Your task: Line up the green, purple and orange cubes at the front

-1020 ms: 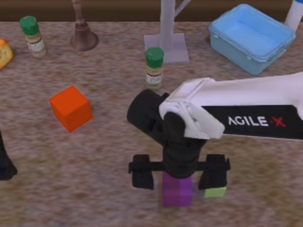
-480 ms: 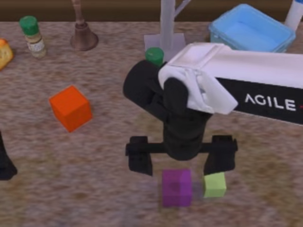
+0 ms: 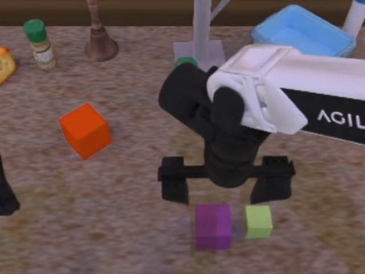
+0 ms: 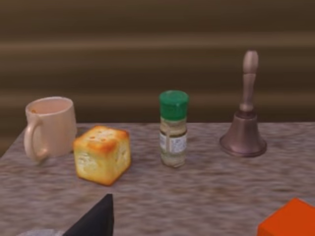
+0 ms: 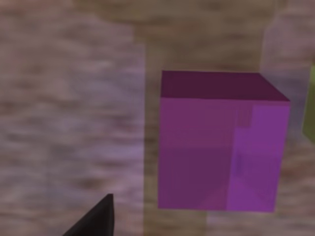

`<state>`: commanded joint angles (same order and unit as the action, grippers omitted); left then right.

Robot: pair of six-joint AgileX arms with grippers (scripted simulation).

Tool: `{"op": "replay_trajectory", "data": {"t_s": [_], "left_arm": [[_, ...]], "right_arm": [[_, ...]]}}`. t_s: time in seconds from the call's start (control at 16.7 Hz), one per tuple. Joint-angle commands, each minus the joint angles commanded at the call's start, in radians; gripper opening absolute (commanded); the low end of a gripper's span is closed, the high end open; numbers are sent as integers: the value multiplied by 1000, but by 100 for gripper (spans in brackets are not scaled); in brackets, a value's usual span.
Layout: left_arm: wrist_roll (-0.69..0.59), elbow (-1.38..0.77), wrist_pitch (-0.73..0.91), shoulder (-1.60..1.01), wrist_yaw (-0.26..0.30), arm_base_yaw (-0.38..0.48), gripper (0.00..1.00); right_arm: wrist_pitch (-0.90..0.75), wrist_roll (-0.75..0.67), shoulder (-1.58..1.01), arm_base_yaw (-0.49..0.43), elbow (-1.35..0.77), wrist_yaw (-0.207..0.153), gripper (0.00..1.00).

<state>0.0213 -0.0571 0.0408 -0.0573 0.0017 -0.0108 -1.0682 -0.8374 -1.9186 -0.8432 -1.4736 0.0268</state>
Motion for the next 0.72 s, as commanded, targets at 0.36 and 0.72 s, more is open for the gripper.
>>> {"op": "replay_trajectory", "data": {"t_s": [0.36,0.72], "left_arm": [[122,-360,233,-379,0,42,100],[301,-878,579,-1044,-4,104,100]], "right_arm": [[166,179,338,145,282,55,100],[400,426,819,376,742,81,100]]}}
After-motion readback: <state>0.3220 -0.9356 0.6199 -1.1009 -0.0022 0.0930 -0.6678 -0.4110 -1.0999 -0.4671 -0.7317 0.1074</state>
